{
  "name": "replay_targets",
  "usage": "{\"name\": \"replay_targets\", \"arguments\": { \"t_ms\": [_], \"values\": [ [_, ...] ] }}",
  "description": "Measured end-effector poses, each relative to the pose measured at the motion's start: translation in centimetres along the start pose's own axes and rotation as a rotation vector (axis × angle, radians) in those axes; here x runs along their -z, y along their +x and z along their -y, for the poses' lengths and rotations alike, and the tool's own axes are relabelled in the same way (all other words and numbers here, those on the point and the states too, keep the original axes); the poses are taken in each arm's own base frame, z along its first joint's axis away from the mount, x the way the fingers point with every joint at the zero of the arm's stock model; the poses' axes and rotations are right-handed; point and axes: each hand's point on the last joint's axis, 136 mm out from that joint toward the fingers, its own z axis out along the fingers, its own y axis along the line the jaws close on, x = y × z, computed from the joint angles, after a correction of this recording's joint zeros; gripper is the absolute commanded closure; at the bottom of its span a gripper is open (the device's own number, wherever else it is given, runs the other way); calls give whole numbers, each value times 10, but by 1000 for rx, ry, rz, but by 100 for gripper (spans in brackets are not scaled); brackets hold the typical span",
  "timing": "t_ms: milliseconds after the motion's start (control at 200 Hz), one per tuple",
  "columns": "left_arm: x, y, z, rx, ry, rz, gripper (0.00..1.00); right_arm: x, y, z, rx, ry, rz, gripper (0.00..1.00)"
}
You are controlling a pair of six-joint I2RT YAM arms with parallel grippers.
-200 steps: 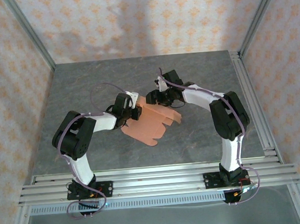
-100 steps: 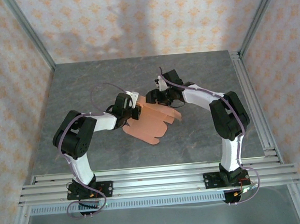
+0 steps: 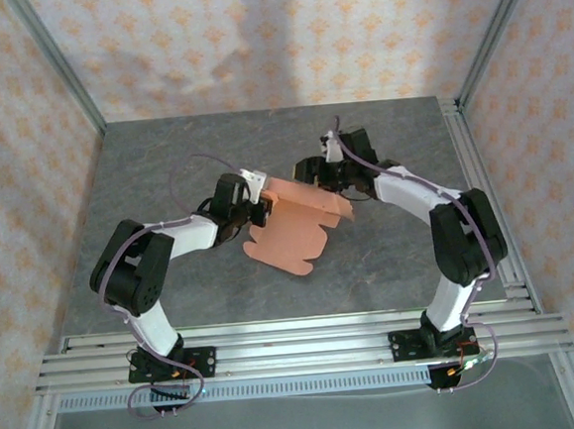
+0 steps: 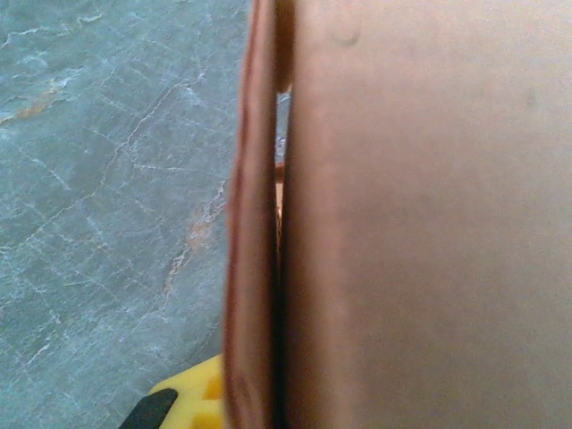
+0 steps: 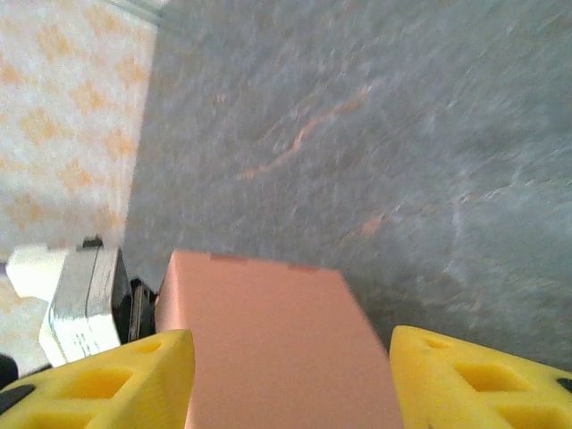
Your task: Fold the paper box
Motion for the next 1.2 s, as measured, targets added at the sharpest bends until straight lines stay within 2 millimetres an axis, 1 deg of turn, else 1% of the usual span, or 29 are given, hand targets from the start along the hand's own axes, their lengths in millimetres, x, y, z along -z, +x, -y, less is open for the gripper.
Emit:
{"name": "replay_targets", "arguments": {
  "t_ms": [65,140,295,415,516,601,836,1031,1196],
  "values": [
    [1,0,5,3,33,-4,100,4,-5,10,-8,23,7,41],
    [2,1,14,5,86,-18,100,1,0,18,-13,47,-25,42],
    [4,-5,27,2,163,-13,100,-11,12,20,-15,26,-87,45],
    [6,-14,31,8,183,4,100,-17,24,10,-7,-15,-131,46],
    [7,-17,30,31,182,8,100,-21,33,-2,13,-52,-158,48],
    [7,-19,29,53,183,10,100,-24,36,-10,26,-77,-168,49],
    [7,-22,29,107,180,13,100,-27,36,-18,43,-111,-163,52],
    [8,-26,23,138,162,21,100,-33,34,-25,32,-140,-143,53],
    [8,-27,21,158,158,22,100,-35,32,-25,8,-135,-130,53]
  ]
}}
